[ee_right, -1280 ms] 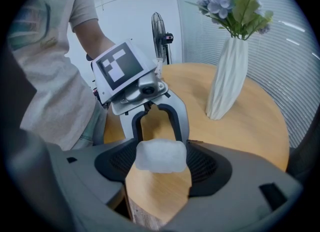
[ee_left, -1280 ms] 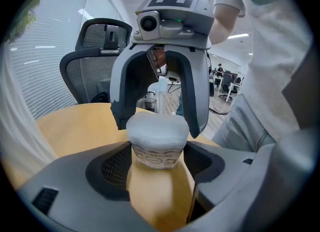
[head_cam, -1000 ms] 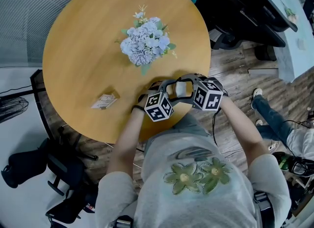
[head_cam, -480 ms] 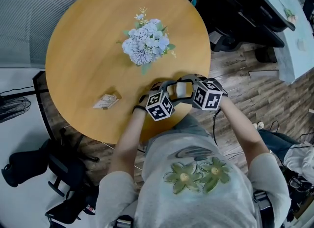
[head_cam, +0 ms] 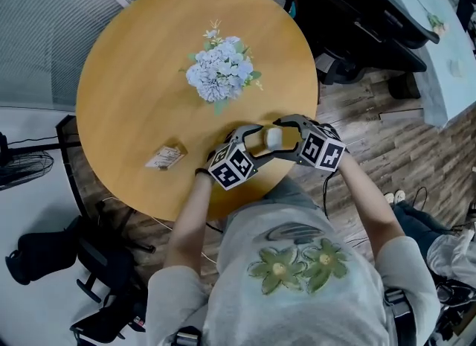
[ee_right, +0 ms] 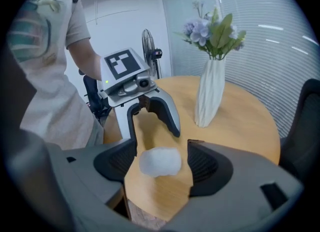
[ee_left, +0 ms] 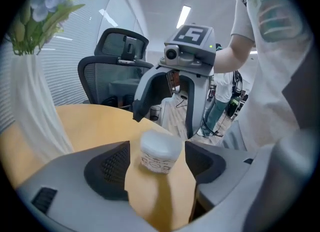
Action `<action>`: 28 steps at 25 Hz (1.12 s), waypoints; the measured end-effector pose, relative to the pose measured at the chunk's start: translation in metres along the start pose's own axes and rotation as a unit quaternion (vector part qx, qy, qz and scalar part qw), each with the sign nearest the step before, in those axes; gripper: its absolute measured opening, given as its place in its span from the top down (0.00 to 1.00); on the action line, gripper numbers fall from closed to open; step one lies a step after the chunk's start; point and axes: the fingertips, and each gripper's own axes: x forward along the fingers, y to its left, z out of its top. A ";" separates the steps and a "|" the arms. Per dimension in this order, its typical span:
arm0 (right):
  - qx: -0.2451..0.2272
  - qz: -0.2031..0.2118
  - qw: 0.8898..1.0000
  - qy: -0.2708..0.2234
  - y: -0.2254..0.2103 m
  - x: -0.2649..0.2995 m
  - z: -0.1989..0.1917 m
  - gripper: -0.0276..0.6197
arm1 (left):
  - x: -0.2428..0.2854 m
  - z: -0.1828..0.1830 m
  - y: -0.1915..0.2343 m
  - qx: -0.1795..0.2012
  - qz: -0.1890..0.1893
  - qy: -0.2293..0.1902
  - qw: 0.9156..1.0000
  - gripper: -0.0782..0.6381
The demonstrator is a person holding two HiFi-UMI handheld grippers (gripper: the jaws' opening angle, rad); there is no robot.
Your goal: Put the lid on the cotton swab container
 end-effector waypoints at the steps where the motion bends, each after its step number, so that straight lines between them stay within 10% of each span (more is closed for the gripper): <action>1: 0.005 -0.007 1.000 -0.011 -0.001 -0.004 0.003 0.43 | -0.006 0.004 0.002 -0.004 0.006 -0.008 1.000 0.41; 7: 0.049 -0.064 0.992 -0.096 -0.005 -0.031 0.026 0.52 | -0.036 0.029 0.013 -0.027 0.058 -0.053 0.997 0.43; 18: 0.100 -0.160 0.963 -0.193 -0.011 -0.067 0.045 0.89 | -0.086 0.063 0.028 -0.045 0.187 -0.122 0.974 0.89; 28: 0.122 -0.209 0.946 -0.218 -0.003 -0.083 0.048 0.95 | -0.106 0.078 0.021 -0.097 0.230 -0.166 0.954 0.89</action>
